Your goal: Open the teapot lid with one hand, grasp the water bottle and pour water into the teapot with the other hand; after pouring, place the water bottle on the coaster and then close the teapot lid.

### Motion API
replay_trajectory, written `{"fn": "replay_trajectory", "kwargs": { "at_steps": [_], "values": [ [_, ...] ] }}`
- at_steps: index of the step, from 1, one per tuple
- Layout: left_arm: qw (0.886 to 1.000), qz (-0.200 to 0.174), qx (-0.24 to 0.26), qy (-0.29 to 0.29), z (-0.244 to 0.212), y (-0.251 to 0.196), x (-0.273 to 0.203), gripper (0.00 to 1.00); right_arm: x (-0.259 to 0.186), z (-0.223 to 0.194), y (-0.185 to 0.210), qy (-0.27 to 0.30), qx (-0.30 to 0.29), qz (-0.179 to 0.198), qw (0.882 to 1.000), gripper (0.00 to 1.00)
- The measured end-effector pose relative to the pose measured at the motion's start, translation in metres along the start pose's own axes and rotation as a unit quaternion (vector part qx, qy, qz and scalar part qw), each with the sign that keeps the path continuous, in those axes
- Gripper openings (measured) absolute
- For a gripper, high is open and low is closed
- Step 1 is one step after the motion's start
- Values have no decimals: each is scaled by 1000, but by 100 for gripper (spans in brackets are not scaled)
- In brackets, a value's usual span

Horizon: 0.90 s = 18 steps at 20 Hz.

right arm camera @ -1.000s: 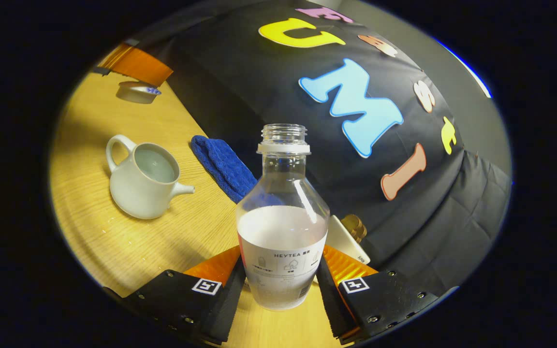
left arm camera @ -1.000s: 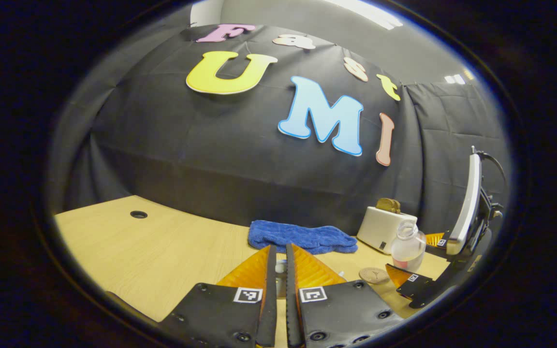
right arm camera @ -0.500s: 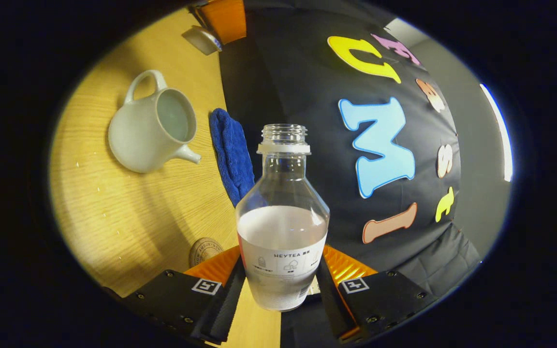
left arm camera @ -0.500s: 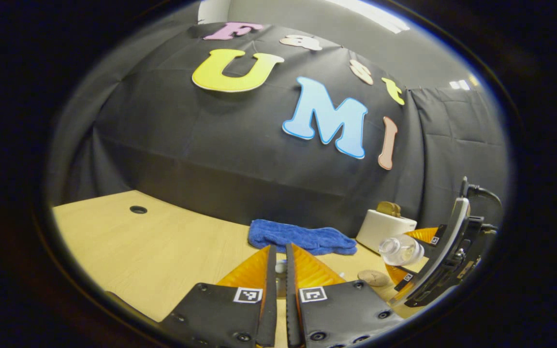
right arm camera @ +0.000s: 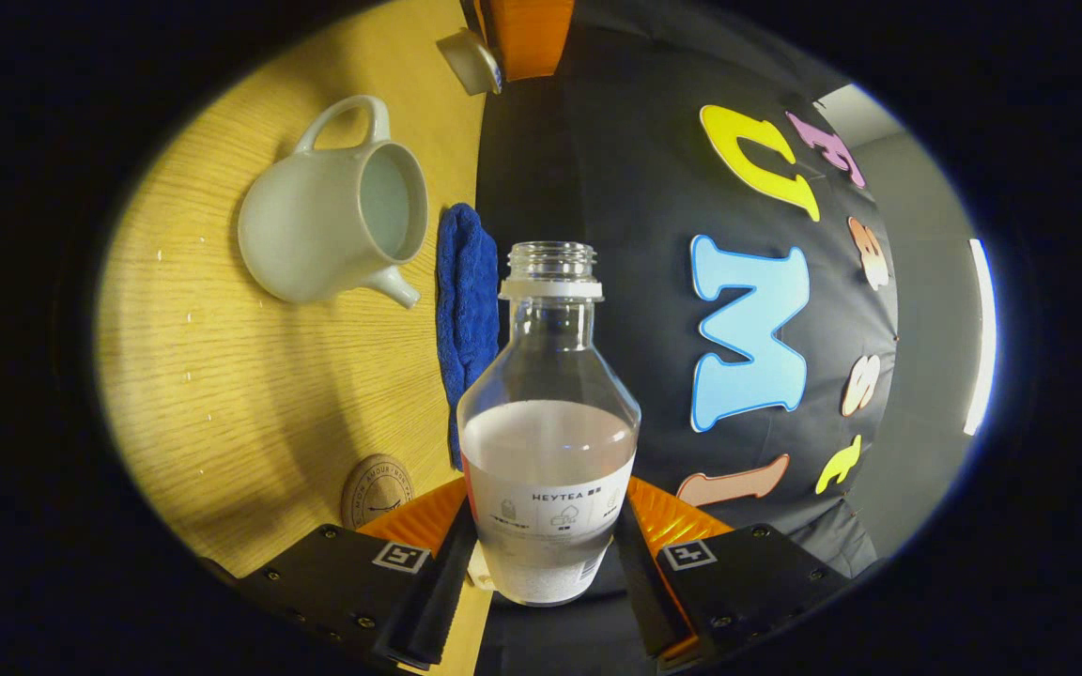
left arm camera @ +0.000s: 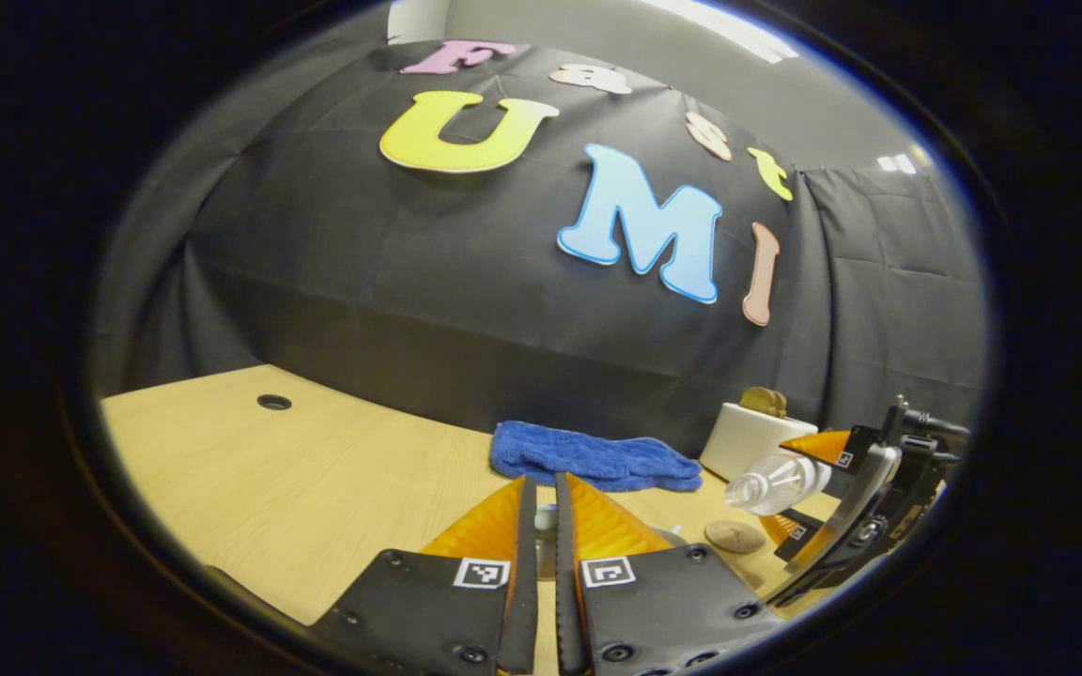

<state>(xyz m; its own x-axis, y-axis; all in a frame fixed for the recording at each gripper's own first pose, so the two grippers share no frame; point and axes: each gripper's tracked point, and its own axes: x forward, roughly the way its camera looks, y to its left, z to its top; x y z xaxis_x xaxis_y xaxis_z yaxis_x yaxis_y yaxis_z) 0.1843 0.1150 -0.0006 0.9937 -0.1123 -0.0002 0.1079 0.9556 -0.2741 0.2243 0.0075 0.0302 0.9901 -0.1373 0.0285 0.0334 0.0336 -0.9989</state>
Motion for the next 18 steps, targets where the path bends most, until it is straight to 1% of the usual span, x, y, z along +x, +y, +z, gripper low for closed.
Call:
{"fn": "replay_trajectory", "kwargs": {
  "at_steps": [3, 5, 8, 11, 12, 13, 14, 15, 16, 17, 18],
  "values": [
    [1000, 4, 1, -4, 3, 5, -1, 17, 7, 8, -3, -10, -34, 0, 999, 75],
    [1000, 9, -1, -9, 6, 10, -1, 17, 11, 11, 2, -12, -46, 6, 999, 75],
    [1000, 15, -11, -15, 9, 18, -2, 17, 15, 16, -4, -21, -88, -6, 996, 75],
    [999, 21, -25, -15, 11, 27, -4, 17, 15, 18, -6, -31, -123, -10, 992, 75],
    [999, 24, -26, -15, 10, 29, -4, 17, 17, 18, -6, -33, -133, -12, 991, 72],
    [999, 27, -26, -15, 10, 31, -3, 17, 18, 18, -8, -35, -142, -14, 989, 75],
    [999, 28, -26, -14, 9, 32, -2, 17, 18, 17, -10, -36, -151, -17, 988, 72],
    [999, 29, -27, -14, 9, 32, -2, 17, 18, 18, -13, -38, -160, -22, 986, 75],
    [999, 27, -30, -14, 9, 32, -4, 17, 21, 19, -15, -40, -169, -27, 984, 75],
    [999, 25, -32, -14, 11, 30, -4, 17, 21, 19, -15, -43, -177, -31, 983, 72],
    [999, 23, -33, -13, 9, 28, -2, 17, 20, 20, -15, -46, -185, -34, 981, 75]
  ]
}}
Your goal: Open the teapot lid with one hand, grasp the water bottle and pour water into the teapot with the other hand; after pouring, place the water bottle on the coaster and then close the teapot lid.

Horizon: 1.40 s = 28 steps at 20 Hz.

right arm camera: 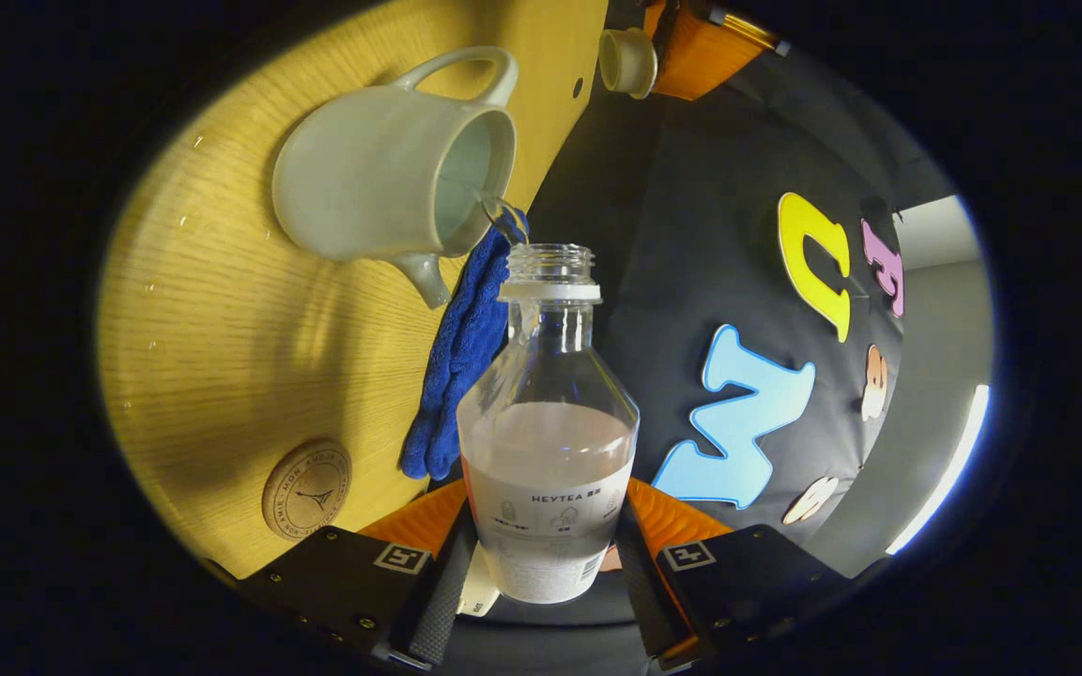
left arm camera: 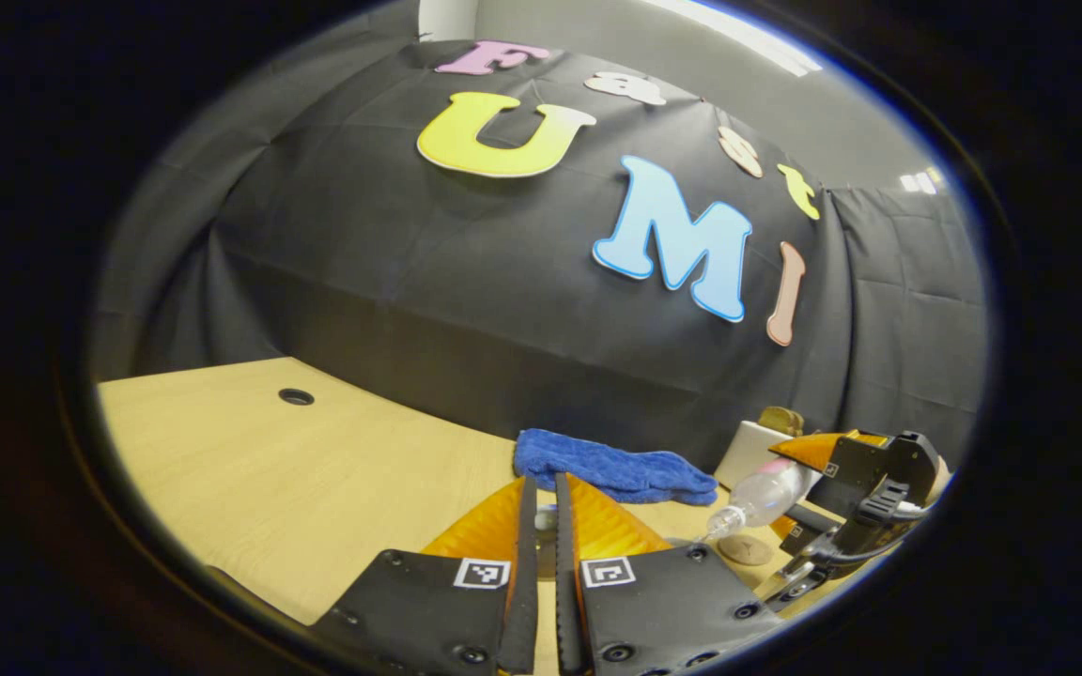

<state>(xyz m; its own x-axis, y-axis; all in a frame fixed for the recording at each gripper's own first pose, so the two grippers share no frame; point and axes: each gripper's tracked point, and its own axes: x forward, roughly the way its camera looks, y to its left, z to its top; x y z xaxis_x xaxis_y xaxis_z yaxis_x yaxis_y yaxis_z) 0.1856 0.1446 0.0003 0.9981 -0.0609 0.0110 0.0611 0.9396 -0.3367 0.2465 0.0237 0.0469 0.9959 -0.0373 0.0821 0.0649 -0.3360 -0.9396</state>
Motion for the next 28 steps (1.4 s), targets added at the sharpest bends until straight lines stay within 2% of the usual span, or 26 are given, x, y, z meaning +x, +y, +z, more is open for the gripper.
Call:
{"fn": "replay_trajectory", "kwargs": {
  "at_steps": [5, 6, 8, 12, 14, 15, 19, 21, 22, 28],
  "values": [
    [1000, 0, 1, 3, -1, 2, -1, 17, -6, 8, -7, -13, -32, -18, 999, 75],
    [1000, 0, 1, 4, -4, 1, 1, 14, -7, 8, -8, -15, -39, -24, 999, 75],
    [1000, -3, -1, 4, -2, -2, 0, 17, -8, 11, -11, -19, -51, -34, 998, 75],
    [1000, -3, -3, -1, 1, 0, -1, 17, -14, 16, -15, -29, -67, -50, 996, 75],
    [1000, -3, -6, -5, 3, 1, -2, 17, -13, 20, -24, -35, -85, -65, 994, 71],
    [1000, -3, -6, -5, 4, 1, -3, 17, -14, 25, -29, -38, -92, -71, 993, 75],
    [1000, -1, -9, -5, 3, 2, -1, 17, -11, 29, -34, -45, -105, -77, 990, 75],
    [1000, -1, -10, -5, 4, 3, -3, 14, -7, 29, -41, -47, -117, -82, 989, 74],
    [1000, 0, -12, -5, 3, 2, -2, 17, -7, 29, -43, -47, -126, -85, 987, 74],
    [1000, 1, -16, -7, 4, 3, -2, 17, -5, 30, -51, -53, -169, -104, 979, 74]
  ]
}}
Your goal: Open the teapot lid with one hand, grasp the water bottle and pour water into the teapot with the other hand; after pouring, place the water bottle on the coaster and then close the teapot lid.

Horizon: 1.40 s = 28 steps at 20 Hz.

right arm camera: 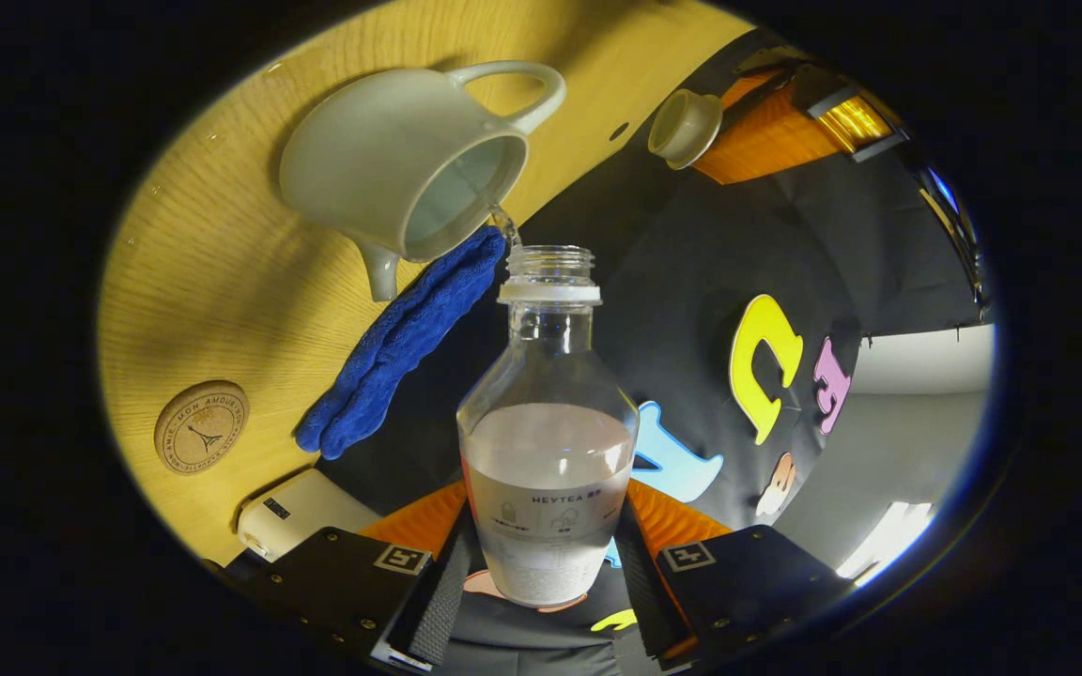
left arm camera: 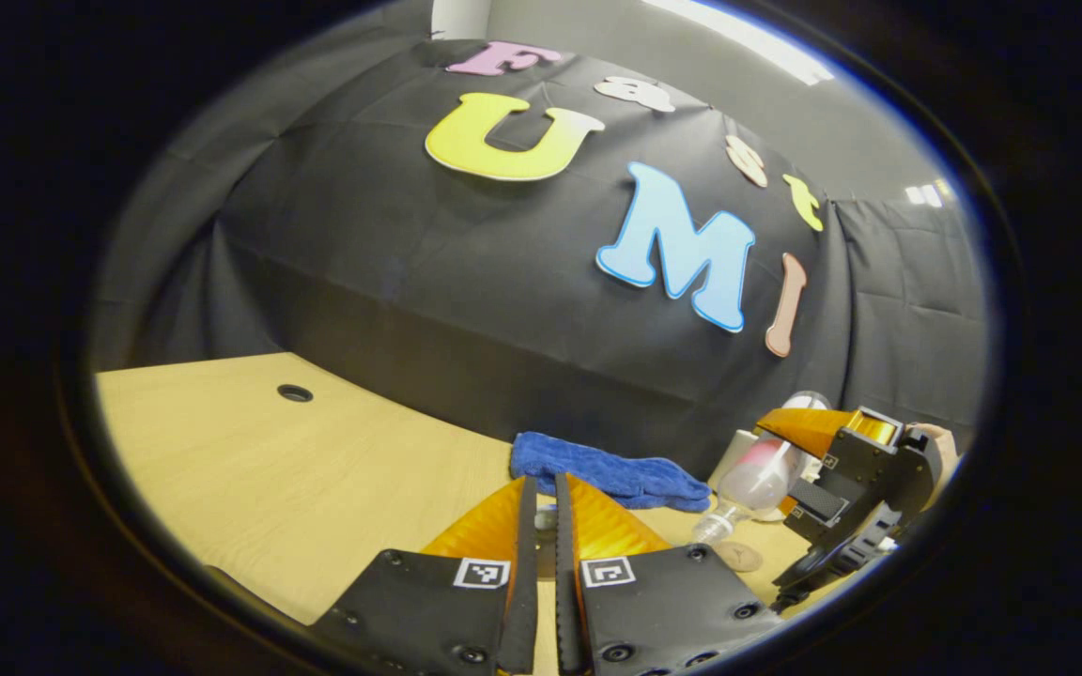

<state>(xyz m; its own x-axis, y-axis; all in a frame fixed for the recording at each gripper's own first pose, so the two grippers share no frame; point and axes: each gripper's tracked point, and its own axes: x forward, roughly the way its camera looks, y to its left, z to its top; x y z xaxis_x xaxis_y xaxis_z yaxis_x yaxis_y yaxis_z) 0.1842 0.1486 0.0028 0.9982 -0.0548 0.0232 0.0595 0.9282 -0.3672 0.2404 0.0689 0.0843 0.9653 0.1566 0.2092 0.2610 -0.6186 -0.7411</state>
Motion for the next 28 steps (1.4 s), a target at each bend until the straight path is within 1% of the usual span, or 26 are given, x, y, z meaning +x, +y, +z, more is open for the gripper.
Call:
{"fn": "replay_trajectory", "kwargs": {
  "at_steps": [2, 9, 12, 14, 17, 19, 21, 22, 23, 24, 25, 26, 27, 28],
  "values": [
    [1000, 0, -2, 1, -2, 0, 1, 17, -4, 2, 1, -3, -6, 0, 1000, 74],
    [1000, -7, -11, 4, -2, -3, -1, 17, -2, 4, -8, -9, -44, -29, 999, 74],
    [1000, -7, -12, 2, 1, -2, -1, 11, -5, 7, -7, -14, -48, -30, 998, 75],
    [1000, -6, -15, -1, 1, -1, -2, 17, -5, 8, -7, -15, -46, -28, 998, 75],
    [1000, -6, -17, -1, 2, -1, -1, 17, -4, 8, -5, -16, -43, -21, 999, 75],
    [1000, -6, -19, -3, 3, 0, -2, 17, -7, 10, 5, -18, -9, 12, 1000, 75],
    [1000, -2, -24, -12, 9, 2, -5, 17, -9, 8, 10, -12, 28, 31, 999, 75],
    [999, 0, -29, -17, 11, 5, -7, 11, -8, 7, 14, -11, 45, 38, 998, 75],
    [999, 4, -32, -22, 15, 8, -7, 14, -8, 6, 18, -10, 64, 48, 997, 75],
    [999, 10, -32, -26, 16, 13, -6, 17, -10, 6, 21, -7, 86, 57, 995, 75],
    [999, 17, -31, -29, 19, 18, -7, 17, -13, 6, 22, -7, 110, 66, 992, 75],
    [999, 24, -28, -34, 20, 22, -9, 14, -13, 7, 24, -5, 138, 77, 987, 75],
    [999, 26, -27, -37, 23, 25, -11, 17, -18, 10, 30, -9, 165, 94, 982, 75],
    [998, 25, -30, -41, 25, 24, -11, 17, -19, 10, 36, -7, 189, 108, 976, 75]
  ]
}}
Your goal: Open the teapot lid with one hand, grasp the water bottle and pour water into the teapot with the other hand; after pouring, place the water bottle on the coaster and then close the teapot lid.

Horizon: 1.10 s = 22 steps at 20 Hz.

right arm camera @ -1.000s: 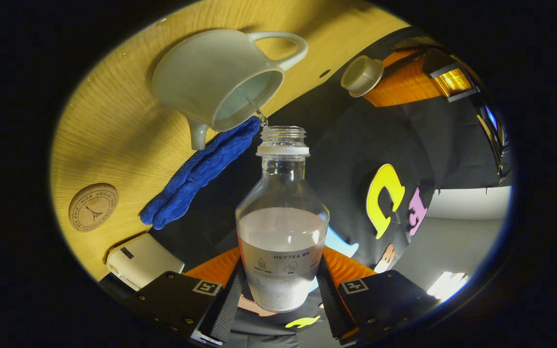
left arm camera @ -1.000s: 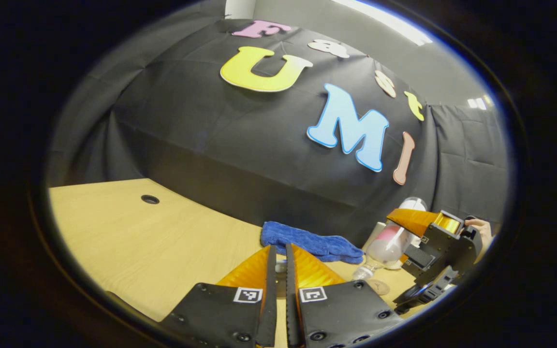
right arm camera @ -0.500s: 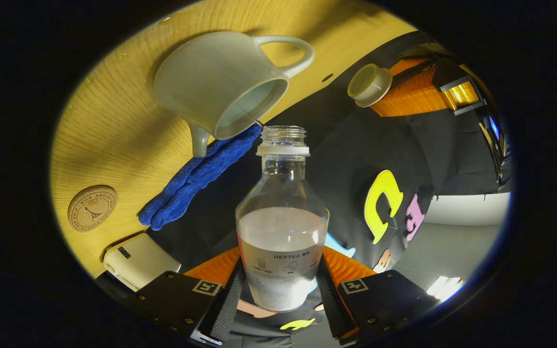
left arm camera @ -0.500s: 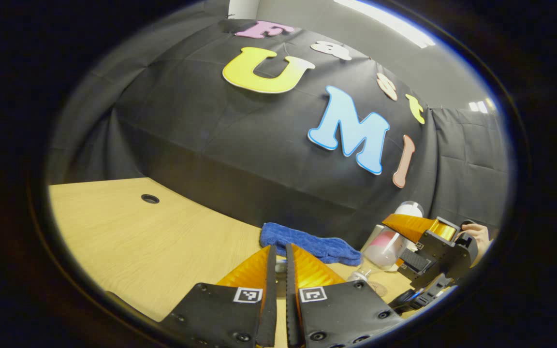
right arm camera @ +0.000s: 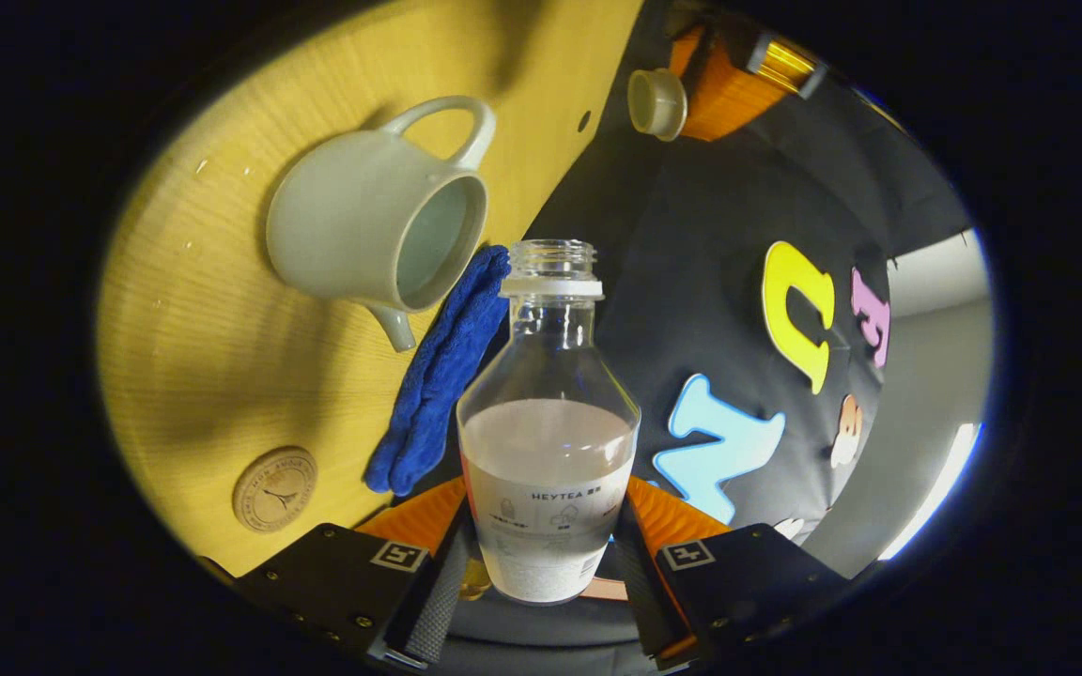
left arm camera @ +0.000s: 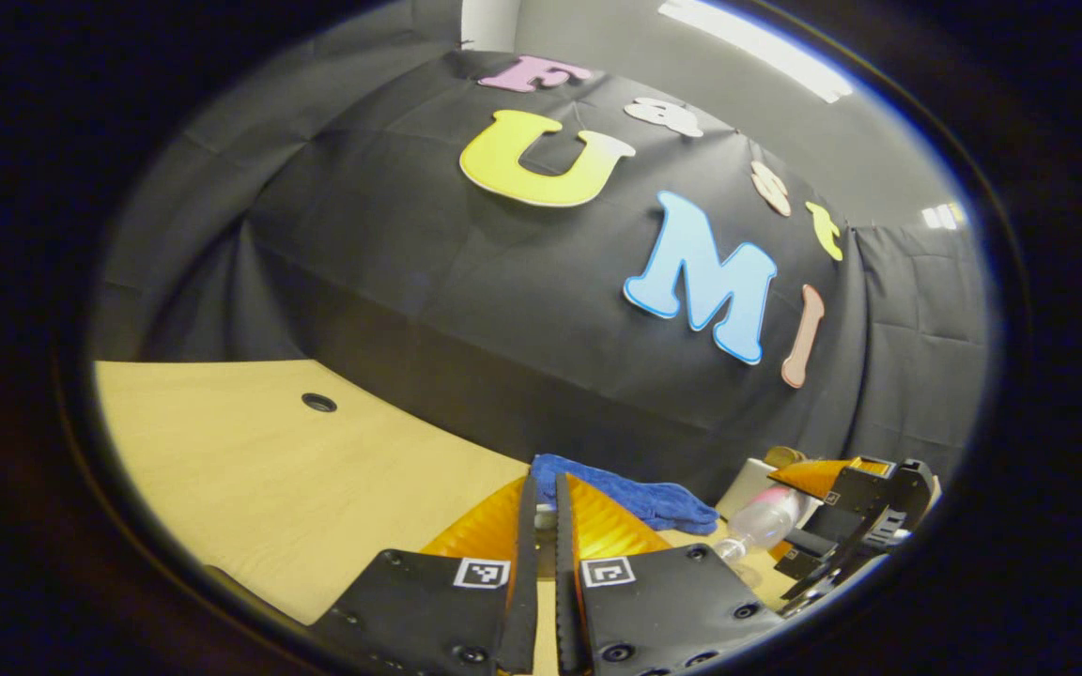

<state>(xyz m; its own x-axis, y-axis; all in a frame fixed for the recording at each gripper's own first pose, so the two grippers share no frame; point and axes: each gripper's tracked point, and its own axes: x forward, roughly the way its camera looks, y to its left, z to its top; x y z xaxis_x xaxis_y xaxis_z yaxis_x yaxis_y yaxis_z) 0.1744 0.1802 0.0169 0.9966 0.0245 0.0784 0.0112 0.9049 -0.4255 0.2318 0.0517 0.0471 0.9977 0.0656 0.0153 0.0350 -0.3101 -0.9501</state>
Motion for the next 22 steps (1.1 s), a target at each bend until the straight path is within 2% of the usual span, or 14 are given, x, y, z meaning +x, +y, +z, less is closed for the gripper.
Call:
{"fn": "replay_trajectory", "kwargs": {
  "at_steps": [2, 5, 6, 7, 9, 12, 18, 20, 22],
  "values": [
    [1000, -3, -4, -1, 0, -1, 0, 17, -5, -2, 10, 1, 54, 25, 998, 75],
    [1000, -6, -5, 5, -5, -3, 1, 17, -14, 1, 29, 4, 146, 57, 988, 76],
    [1000, -7, -5, 8, -7, -4, 1, 17, -16, 3, 31, 4, 162, 57, 985, 75],
    [1000, -7, -5, 11, -9, -4, 2, 11, -18, 4, 30, 1, 176, 54, 983, 75],
    [1000, -6, -3, 15, -12, -4, 4, 12, -18, 7, 29, -5, 211, 58, 976, 75],
    [1000, -4, -1, 15, -13, -3, 4, 17, -20, 5, 34, -1, 276, 75, 958, 75],
    [1000, -7, 4, 18, -15, -6, 4, 17, -14, -4, 25, 8, 421, 78, 904, 76],
    [1000, -11, 6, 19, -16, -8, 5, 17, -9, -14, 25, 17, 467, 73, 881, 76],
    [1000, -14, 9, 21, -17, -11, 4, 17, -7, -22, 26, 31, 518, 64, 852, 76]
  ]
}}
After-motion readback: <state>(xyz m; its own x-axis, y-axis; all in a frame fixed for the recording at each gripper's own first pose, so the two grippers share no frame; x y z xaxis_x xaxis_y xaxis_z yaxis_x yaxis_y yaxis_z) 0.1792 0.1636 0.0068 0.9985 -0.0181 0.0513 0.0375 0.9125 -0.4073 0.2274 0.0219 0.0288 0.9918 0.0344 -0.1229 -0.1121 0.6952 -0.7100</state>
